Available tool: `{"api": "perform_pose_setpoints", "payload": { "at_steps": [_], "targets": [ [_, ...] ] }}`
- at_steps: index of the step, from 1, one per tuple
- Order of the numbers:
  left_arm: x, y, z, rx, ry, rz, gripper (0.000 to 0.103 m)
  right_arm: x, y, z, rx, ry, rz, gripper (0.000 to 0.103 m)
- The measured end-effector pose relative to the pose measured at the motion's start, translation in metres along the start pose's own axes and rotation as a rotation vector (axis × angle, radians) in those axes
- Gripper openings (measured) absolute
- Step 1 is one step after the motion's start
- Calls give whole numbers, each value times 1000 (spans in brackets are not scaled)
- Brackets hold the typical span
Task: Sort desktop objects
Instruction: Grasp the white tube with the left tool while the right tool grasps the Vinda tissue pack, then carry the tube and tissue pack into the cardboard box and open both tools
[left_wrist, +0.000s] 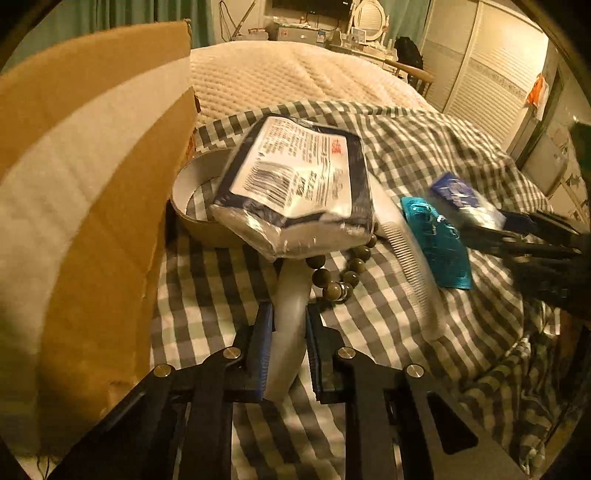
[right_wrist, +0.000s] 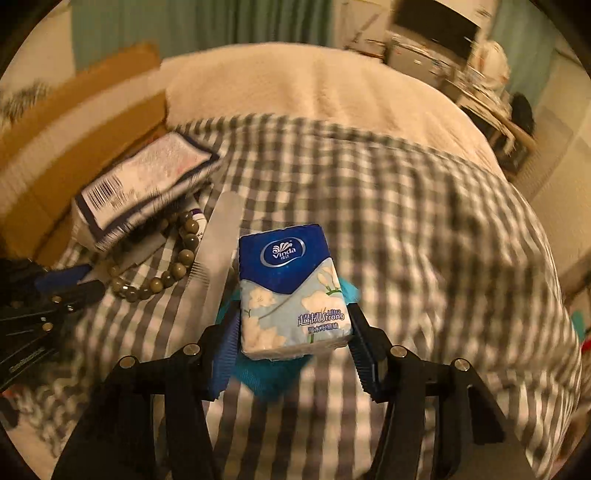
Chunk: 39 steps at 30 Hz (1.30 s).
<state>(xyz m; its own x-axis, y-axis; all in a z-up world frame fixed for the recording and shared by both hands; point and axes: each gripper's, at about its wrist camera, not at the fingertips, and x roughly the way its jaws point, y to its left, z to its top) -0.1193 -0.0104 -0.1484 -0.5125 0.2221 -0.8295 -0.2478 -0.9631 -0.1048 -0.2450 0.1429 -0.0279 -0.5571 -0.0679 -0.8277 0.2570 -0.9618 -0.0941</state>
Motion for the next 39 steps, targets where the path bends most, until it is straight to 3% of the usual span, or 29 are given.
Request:
{"api": "perform_pose_setpoints", "payload": {
  "at_steps": [4, 7, 10, 13, 17, 21, 29, 34, 39],
  "targets": [
    [6, 2, 2, -6, 14, 24, 18, -30, -14, -15, 96, -36, 42, 54],
    [20, 0, 2, 14, 38, 65, 27, -38, -17, -15, 130, -41, 72, 54],
    [25, -6, 3, 48, 42, 90, 19, -37, -16, -12, 129, -36, 75, 54],
    [15, -12, 4, 74, 36, 78, 19, -39, -17, -15, 142, -43, 86, 54],
    [-4, -15, 5, 42, 44, -24, 17, -57, -24, -21, 178, -88, 82, 54],
    [-30, -19, 11, -40, 22, -244, 17, -85, -25, -22, 185, -135, 88, 54],
    [-70, -11, 17, -78, -85, -260, 17, -124, -1, -24, 150, -170, 97, 54],
    [-116, -11, 33, -88, -257, -282, 17, -143, 18, -20, 120, -200, 98, 54],
    [-168, 16, 32, -117, -438, -122, 17, -163, 50, 10, 43, -262, 152, 54]
  ]
}}
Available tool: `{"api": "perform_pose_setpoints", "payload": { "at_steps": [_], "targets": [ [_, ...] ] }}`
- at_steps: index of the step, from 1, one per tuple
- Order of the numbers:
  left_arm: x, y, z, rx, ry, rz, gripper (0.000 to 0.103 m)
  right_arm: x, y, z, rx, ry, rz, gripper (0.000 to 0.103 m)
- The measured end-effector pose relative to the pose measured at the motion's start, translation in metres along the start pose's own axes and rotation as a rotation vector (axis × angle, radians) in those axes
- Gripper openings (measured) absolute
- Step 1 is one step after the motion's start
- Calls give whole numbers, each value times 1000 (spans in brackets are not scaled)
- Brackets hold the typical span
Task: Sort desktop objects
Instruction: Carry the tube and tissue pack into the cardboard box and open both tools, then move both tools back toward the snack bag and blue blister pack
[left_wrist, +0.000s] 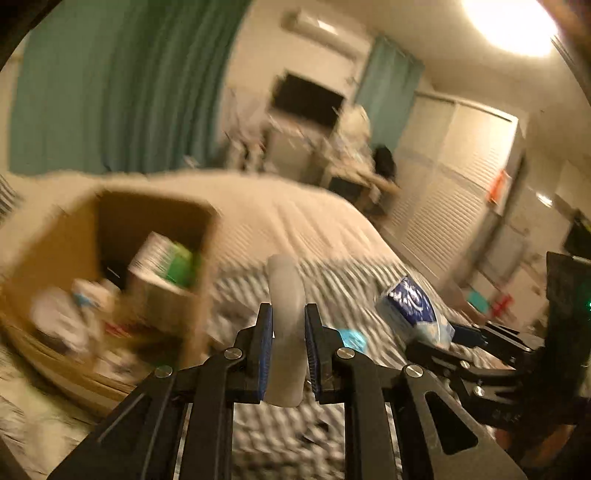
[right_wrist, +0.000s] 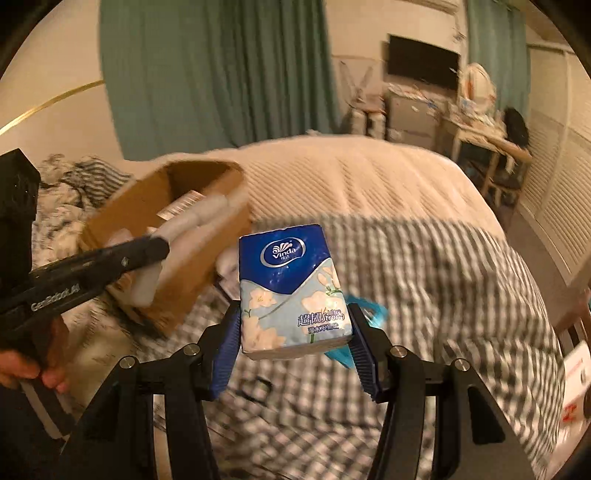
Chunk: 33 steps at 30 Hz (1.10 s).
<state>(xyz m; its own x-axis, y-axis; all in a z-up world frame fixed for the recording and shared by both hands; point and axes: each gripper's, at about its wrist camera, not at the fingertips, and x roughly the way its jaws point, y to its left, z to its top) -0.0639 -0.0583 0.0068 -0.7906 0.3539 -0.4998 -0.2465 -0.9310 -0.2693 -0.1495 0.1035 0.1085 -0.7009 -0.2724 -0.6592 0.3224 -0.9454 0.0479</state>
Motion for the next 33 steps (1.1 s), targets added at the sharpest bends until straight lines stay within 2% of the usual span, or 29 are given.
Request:
{"api": "perform_pose_setpoints", "payload": {
  "at_steps": [2, 5, 10, 13, 15, 17, 18, 19, 22, 26, 28, 33],
  "targets": [
    [-17, 14, 11, -7, -63, 47, 17, 1, 21, 17, -38, -23, 53, 54],
    [-31, 47, 20, -76, -101, 123, 17, 12, 54, 45, -76, -51, 142, 54],
    [-27, 97, 18, -165, -99, 249, 17, 52, 99, 80, -92, -43, 240, 54],
    [-13, 119, 12, -199, -71, 302, 17, 86, 115, 92, -54, -2, 293, 55],
    [-2, 123, 9, -203, -60, 317, 19, 100, 120, 97, -33, 3, 294, 57],
    [12, 126, 5, -210, -18, 323, 24, 110, 124, 100, -13, 3, 303, 71],
    [17, 128, 4, -220, 0, 324, 35, 111, 125, 99, -12, 3, 302, 80],
    [20, 129, 2, -230, 13, 322, 52, 112, 124, 100, -13, 1, 282, 80],
    [19, 124, -1, -242, 12, 335, 78, 100, 112, 96, -13, -26, 253, 80],
    [1, 111, 3, -233, -46, 340, 89, 73, 72, 83, 11, -46, 165, 80],
    [-5, 95, 6, -206, -65, 318, 91, 60, 44, 70, 24, -33, 82, 80],
    [9, 32, -5, -69, -44, 164, 99, 42, -29, 21, 84, 39, -95, 80]
  ]
}}
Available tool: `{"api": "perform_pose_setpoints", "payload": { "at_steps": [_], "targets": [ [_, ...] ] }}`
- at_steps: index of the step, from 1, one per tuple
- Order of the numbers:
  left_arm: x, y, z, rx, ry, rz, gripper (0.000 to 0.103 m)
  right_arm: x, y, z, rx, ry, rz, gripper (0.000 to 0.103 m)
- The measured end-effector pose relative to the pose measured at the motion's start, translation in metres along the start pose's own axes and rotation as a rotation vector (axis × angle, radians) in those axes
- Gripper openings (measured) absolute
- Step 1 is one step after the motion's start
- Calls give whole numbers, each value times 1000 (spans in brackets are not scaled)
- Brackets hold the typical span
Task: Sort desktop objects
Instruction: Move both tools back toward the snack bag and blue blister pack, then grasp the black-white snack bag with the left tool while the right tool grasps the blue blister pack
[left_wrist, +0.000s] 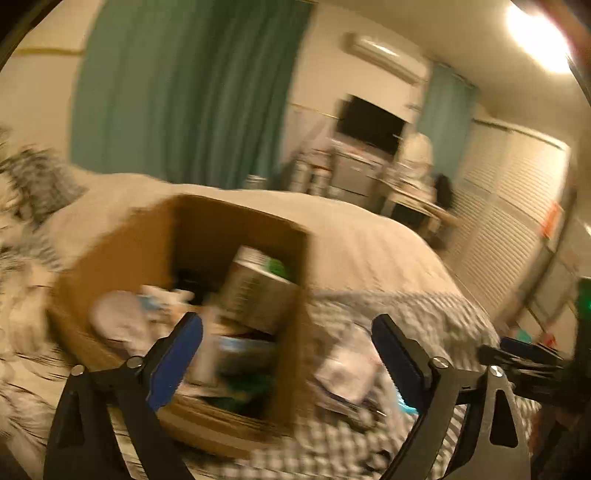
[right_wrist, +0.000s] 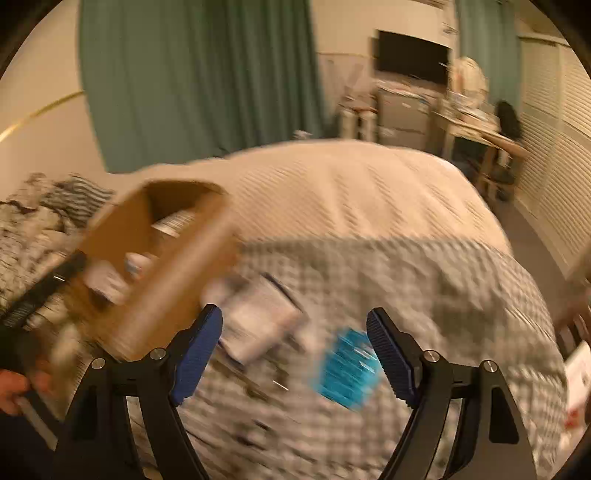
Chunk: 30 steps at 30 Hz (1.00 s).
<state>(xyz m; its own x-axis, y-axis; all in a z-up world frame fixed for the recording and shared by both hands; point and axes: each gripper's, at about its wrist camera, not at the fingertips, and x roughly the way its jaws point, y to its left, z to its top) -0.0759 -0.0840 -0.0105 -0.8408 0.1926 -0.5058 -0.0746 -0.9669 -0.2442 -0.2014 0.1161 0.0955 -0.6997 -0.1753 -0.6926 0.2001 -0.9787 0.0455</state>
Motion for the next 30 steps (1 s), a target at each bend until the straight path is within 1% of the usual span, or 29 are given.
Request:
{"api": "perform_pose_setpoints", "payload": {
  "at_steps": [3, 4, 5, 6, 8, 10, 12, 13, 14, 16, 18, 19, 20, 21, 22, 24, 25, 26, 27, 29, 30],
  "targets": [
    [10, -38, -19, 58, 43, -58, 101, 4, -30, -25, 30, 38, -62, 80],
    [16, -48, -27, 63, 68, -79, 103, 8, -40, -34, 46, 53, -78, 80],
    [20, -57, -35, 74, 61, -76, 103, 11, -47, -41, 62, 64, -80, 80],
    [23, -66, -42, 93, 59, -70, 103, 17, -53, -47, 81, 78, -74, 80],
    [35, -80, -53, 133, 116, -91, 103, 31, -61, -56, 105, 108, -52, 80],
    [45, -89, -64, 156, 158, -74, 103, 49, -64, -62, 112, 139, -37, 80],
    [57, -95, -72, 210, 172, -82, 103, 65, -66, -65, 132, 168, -12, 80],
    [65, -99, -77, 247, 176, -72, 103, 75, -69, -65, 148, 188, 14, 80],
    [72, -103, -83, 273, 181, -52, 103, 80, -71, -66, 157, 198, 16, 80],
    [92, -98, -89, 275, 215, -14, 103, 94, -76, -67, 195, 237, 9, 80],
    [113, -83, -93, 213, 291, 1, 103, 107, -80, -66, 229, 278, 38, 80],
    [122, -76, -92, 171, 306, 2, 103, 111, -80, -65, 227, 286, 40, 80],
    [128, -71, -90, 148, 300, 5, 103, 117, -79, -65, 213, 295, 32, 80],
    [133, -71, -88, 151, 291, 1, 103, 125, -77, -64, 198, 313, 27, 80],
    [139, -74, -87, 180, 279, -5, 103, 135, -77, -65, 201, 340, 37, 80],
    [146, -81, -88, 246, 262, -6, 103, 149, -81, -69, 245, 378, 61, 80],
    [151, -84, -90, 291, 264, -4, 103, 152, -82, -69, 255, 382, 74, 80],
    [155, -82, -90, 304, 263, -2, 103, 153, -81, -69, 249, 377, 74, 80],
    [157, -80, -89, 308, 262, 3, 103, 152, -79, -68, 236, 369, 76, 73],
    [161, -77, -89, 302, 270, -11, 103, 153, -75, -68, 221, 363, 66, 69],
    [160, -76, -91, 296, 263, -26, 103, 152, -75, -69, 228, 357, 77, 62]
  ]
}}
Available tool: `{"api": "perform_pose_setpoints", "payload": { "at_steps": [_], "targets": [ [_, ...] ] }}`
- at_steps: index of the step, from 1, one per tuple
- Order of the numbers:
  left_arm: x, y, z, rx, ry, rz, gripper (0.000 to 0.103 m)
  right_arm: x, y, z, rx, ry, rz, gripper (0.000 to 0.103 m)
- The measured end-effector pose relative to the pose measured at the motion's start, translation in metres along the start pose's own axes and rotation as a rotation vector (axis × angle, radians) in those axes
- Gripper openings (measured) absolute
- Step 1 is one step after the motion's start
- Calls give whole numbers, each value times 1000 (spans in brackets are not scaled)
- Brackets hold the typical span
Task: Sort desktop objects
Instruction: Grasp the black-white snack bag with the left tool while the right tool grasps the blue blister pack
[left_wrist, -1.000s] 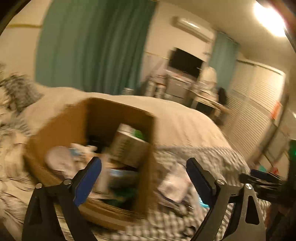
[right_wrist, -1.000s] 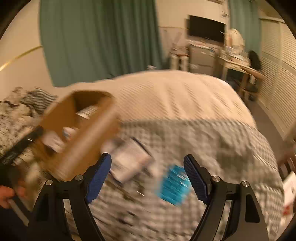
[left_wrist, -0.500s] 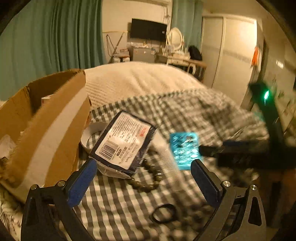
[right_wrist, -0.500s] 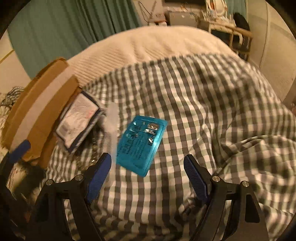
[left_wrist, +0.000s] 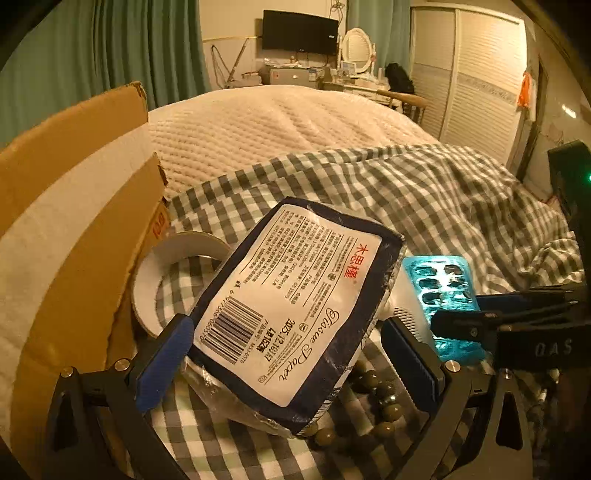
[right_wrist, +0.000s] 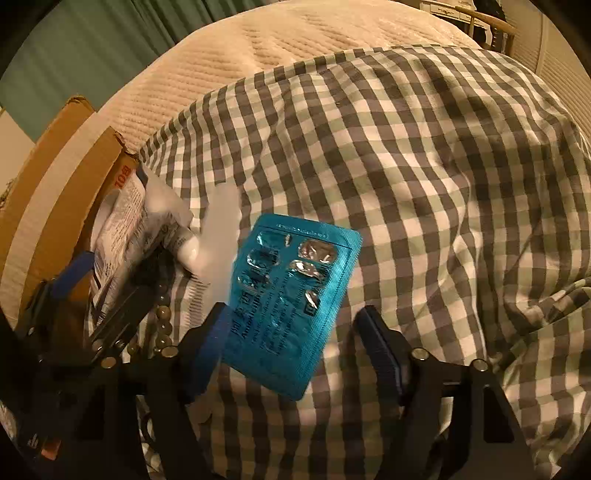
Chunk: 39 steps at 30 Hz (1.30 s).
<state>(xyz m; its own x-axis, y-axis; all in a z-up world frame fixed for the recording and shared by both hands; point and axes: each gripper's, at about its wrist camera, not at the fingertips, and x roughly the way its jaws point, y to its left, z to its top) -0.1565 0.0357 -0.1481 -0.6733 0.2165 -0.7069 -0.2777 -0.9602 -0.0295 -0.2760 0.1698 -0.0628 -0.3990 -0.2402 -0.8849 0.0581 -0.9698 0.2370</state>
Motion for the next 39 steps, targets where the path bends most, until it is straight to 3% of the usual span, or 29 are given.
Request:
{"api": "perform_pose_setpoints", "payload": {
  "at_steps": [1, 2, 3, 4, 5, 7, 8, 11, 16, 20, 24, 34, 36, 39],
  "targets": [
    [-2, 1, 0, -5, -11, -14, 97, -1, -1, 0, 6, -7, 20, 51],
    [-4, 3, 1, -17, -24, -21, 91, -2, -2, 1, 10, -13, 33, 48],
    [-7, 7, 1, -38, -29, -25, 78, -3, -2, 0, 9, -17, 41, 45],
    [-9, 12, 1, -57, -30, -29, 63, -5, -2, -2, 11, -24, 63, 34],
    [-12, 18, 1, -82, -30, -41, 55, -7, -3, -3, 17, -34, 82, 30],
    [-18, 25, 1, -113, -22, -89, 19, -14, -5, -8, 33, -65, 120, 20],
    [-20, 24, 1, -111, -20, -89, 15, -18, -6, -10, 39, -79, 131, 19],
    [-27, 19, -1, -60, -15, -52, 11, -31, -6, -15, 36, -124, 171, 13],
    [-30, 26, 0, -111, -8, -82, 11, -41, -1, -17, 34, -155, 209, 11],
    [-22, 25, -2, -99, 5, -68, 11, -14, 8, -8, 61, -82, 259, 11],
    [-25, 23, -2, -88, -8, -70, 11, -13, 8, -10, 70, -96, 228, 11],
    [-97, 18, 14, -66, -161, -196, 10, -101, 13, -35, -79, -310, 20, 8],
    [-103, 20, 16, -76, -142, -206, 10, -106, 22, -37, -111, -324, -21, 8],
    [-97, 23, 13, -76, -98, -212, 11, -111, 29, -43, -115, -317, -13, 8]
  ]
}}
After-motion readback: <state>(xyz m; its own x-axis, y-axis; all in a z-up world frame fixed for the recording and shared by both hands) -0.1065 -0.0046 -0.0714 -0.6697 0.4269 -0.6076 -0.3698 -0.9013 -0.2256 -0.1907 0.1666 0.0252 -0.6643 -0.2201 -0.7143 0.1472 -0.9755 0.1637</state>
